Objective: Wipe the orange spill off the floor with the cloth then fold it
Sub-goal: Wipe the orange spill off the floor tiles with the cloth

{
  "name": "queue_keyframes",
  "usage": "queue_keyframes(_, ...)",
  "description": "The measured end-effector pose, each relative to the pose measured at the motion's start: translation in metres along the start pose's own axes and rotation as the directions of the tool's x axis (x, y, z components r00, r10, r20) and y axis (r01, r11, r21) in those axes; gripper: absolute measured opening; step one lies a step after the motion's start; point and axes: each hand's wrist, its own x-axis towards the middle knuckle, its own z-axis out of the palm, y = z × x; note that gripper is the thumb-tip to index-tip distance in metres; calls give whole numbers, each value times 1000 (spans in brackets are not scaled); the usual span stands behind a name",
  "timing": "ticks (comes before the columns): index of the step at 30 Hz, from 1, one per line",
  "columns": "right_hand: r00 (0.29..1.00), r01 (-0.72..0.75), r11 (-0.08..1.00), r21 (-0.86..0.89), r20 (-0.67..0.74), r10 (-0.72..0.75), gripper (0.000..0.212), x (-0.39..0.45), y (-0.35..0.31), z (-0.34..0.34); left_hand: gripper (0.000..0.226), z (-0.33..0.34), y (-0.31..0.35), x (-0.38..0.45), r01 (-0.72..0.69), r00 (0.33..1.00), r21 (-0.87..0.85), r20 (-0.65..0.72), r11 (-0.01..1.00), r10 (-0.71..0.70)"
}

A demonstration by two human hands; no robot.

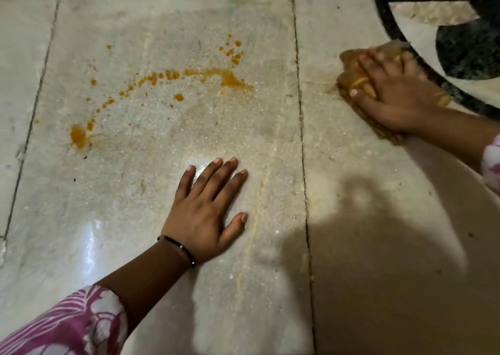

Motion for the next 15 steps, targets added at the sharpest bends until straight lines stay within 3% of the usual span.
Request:
queue_keyframes(2,999,-40,999,3,20,40,86,18,-27,-1,64,-1,0,0,2,1000,7,11,1000,-3)
queue_keyframes(4,999,12,1000,-29,36,-11,86,19,-60,0,64,-2,0,1,3,1000,9,21,1000,-3)
queue_keyframes(10,923,384,917,-112,54,-380,80,-83,-88,22,64,-1,1,-1,0,1000,14,2,1000,0)
queue_keyframes(12,956,294,949,-117,17,-294,81,-111,-67,26,64,0,-1,0,3,1000,17,5,1000,-3)
queue_keyframes(15,1000,-16,999,-51,-16,15,83,-101,-32,21,64,0,0,0,8,1000,30,12,1000,-8)
